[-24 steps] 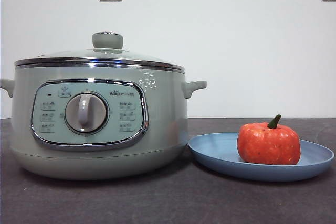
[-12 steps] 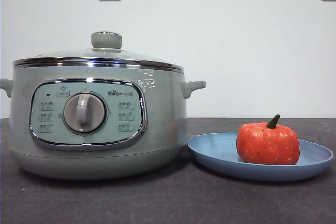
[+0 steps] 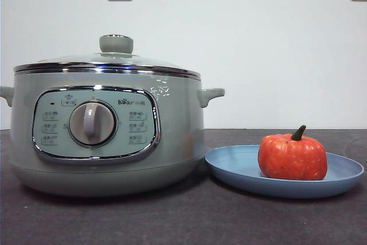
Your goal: Take the pumpkin out from the steamer,put the pumpkin in the blue plate,close the lid
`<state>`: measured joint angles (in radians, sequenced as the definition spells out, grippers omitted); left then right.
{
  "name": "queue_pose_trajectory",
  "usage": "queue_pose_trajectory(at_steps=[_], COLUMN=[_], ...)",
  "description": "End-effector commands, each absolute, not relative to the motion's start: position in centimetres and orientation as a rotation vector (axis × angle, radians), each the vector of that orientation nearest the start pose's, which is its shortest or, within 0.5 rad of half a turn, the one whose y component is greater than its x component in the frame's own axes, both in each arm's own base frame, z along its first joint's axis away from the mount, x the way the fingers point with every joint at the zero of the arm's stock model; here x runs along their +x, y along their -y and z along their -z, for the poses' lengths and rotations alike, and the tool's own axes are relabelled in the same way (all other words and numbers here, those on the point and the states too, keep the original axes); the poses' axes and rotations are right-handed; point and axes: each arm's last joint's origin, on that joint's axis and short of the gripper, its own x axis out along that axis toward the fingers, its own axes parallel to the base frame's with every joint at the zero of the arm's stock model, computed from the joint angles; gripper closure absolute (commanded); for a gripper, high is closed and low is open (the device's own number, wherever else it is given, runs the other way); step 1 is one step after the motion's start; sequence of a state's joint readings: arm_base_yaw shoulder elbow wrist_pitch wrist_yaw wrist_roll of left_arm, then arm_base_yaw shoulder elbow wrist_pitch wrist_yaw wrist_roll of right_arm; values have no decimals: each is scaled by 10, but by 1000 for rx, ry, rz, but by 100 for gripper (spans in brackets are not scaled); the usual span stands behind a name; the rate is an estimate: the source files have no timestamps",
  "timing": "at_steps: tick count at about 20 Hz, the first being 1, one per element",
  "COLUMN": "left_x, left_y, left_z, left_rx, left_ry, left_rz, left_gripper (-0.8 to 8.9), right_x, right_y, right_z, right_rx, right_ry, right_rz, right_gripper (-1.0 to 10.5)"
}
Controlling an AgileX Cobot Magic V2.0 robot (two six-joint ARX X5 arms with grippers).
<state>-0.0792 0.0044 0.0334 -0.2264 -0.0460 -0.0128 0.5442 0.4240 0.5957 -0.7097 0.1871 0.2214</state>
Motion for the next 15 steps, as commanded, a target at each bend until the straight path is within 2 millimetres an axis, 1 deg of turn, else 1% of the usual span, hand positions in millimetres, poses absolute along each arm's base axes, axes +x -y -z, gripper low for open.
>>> queue_pose_trajectory(at_steps=[1,3,4,6,8,10,11,12,14,15], left_x=[94,94,94,94,94,94,94,94,94,94], left_y=[6,6,6,6,6,6,6,6,6,6], left_z=[-148,-148,-148,-148,-148,-148,-148,-148,-148,-148], left_rx=[-10,-9,-10,-10,-10,-10,-10,-10,-9,-10], left_ry=[-213,-213,-213,-213,-213,-213,-213,-213,-213,-213], left_rz=[27,27,27,27,27,28,28,27,29,27], left_gripper=[817,817,817,817,817,817,817,817,817,817], right_x=[83,84,84,79,76,80,84,87,95,98], right_y=[-44,-43,-42,-39,-35,-31,-29,-27,-24,-23], right_z=[-262,-263,-264,-266,-273,-277,-274,-265,-236,-217], right_rx=[29,-38,-46,-33,-68,-116,-126,-127,-114,-110], right_ry=[-540,-509,-503,-469,-367,-181,-99,-41,1,0], right_rz=[-286,-253,-227,-237,-218,-188,-185,-198,-248,-292], right_gripper=[963,957,957,946,946,946,946,946,946,946])
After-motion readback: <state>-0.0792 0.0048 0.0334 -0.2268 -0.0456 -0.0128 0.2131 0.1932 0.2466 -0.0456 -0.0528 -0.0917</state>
